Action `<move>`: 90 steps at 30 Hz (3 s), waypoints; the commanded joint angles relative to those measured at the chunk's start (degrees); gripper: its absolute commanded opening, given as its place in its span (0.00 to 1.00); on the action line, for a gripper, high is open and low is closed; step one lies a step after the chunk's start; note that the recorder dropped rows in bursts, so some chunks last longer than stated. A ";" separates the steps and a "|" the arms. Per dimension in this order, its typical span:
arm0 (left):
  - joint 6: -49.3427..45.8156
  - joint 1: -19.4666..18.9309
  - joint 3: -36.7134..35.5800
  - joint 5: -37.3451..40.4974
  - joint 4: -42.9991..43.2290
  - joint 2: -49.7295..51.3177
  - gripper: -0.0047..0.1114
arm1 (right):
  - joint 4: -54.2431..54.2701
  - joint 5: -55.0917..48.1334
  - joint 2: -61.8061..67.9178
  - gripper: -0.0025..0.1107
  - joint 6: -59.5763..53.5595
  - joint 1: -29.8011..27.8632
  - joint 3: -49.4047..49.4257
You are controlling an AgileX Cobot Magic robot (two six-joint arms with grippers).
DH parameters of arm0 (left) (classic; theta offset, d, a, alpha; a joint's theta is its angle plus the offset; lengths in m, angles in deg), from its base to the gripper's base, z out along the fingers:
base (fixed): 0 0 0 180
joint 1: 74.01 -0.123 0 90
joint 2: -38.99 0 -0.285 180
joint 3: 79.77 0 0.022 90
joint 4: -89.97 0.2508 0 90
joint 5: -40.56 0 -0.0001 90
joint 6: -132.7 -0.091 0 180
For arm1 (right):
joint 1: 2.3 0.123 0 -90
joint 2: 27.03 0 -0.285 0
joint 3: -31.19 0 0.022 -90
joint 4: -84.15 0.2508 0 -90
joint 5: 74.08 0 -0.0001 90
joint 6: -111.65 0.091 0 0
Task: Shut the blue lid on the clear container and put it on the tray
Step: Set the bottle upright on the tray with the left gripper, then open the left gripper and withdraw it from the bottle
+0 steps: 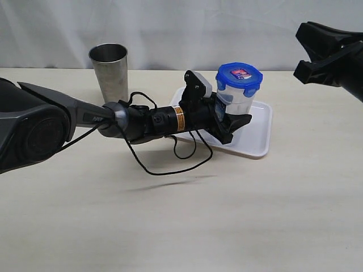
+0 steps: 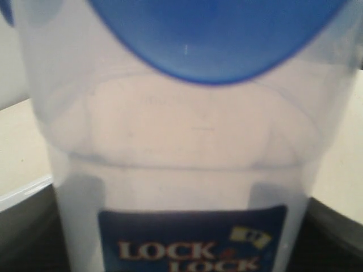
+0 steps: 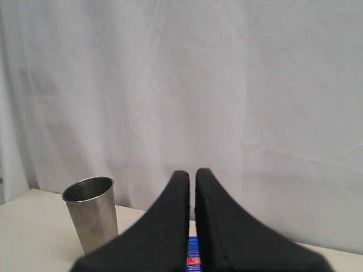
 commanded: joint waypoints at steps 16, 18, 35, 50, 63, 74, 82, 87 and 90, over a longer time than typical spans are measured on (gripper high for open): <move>0.98 -0.24 0.42 1.39 -0.40 -0.55 0.82 | 0.48 -0.88 0.14 0.06 -0.36 -0.19 0.13; 0.98 -0.24 0.42 1.13 -0.27 -0.55 0.82 | 0.48 -0.88 0.14 0.06 -0.36 -0.19 0.13; 6.20 -2.13 0.42 1.17 10.21 -1.25 0.82 | 0.48 -1.50 0.14 0.06 -0.36 -0.19 0.13; 16.46 -4.77 0.42 0.84 23.33 -2.40 0.82 | 0.48 -2.32 0.14 0.06 -0.36 -0.19 0.13; 23.34 -6.27 0.42 1.70 37.39 -6.99 0.61 | 0.48 -2.32 0.14 0.06 -0.36 -0.19 0.13; 34.78 -10.67 0.42 -1.58 50.73 -9.89 0.48 | 0.48 -2.32 0.14 0.06 -0.36 -0.19 0.13; 43.33 -16.02 0.31 -9.22 50.73 -12.86 0.23 | 0.48 -2.55 0.14 0.06 -0.36 -0.19 0.13; 53.31 -17.52 0.31 -11.96 50.73 -18.22 0.04 | 0.29 -2.54 0.02 0.06 1.45 -0.19 0.13; 54.63 -17.30 -3.14 -4.20 50.73 -23.91 0.04 | -2.74 -2.54 -2.09 0.06 3.62 -0.19 0.13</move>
